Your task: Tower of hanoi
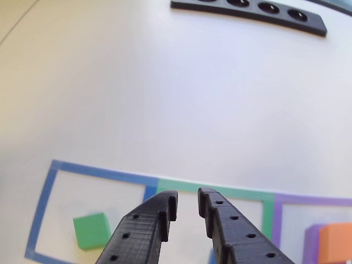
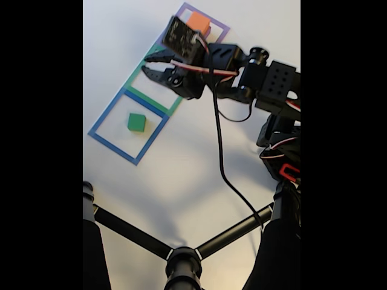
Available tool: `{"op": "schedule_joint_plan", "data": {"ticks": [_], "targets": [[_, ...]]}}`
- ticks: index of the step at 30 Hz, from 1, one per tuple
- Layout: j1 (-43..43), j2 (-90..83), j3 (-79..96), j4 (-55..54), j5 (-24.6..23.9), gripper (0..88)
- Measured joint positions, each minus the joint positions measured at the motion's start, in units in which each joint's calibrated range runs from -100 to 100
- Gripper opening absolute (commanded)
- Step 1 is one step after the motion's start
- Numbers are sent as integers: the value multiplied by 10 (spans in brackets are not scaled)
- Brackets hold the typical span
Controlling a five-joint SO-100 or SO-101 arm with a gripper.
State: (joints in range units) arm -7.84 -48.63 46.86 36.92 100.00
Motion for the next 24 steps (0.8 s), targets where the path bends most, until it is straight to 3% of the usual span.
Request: {"op": "schedule_joint_plan", "data": {"ticks": [6,11,18,24], "targets": [[67,-6,-235,329,0,1],[131,-42,-326,497,0,73],[201,-126,-251,507,-2,250],[221,-144,-129,414,0,253]]}}
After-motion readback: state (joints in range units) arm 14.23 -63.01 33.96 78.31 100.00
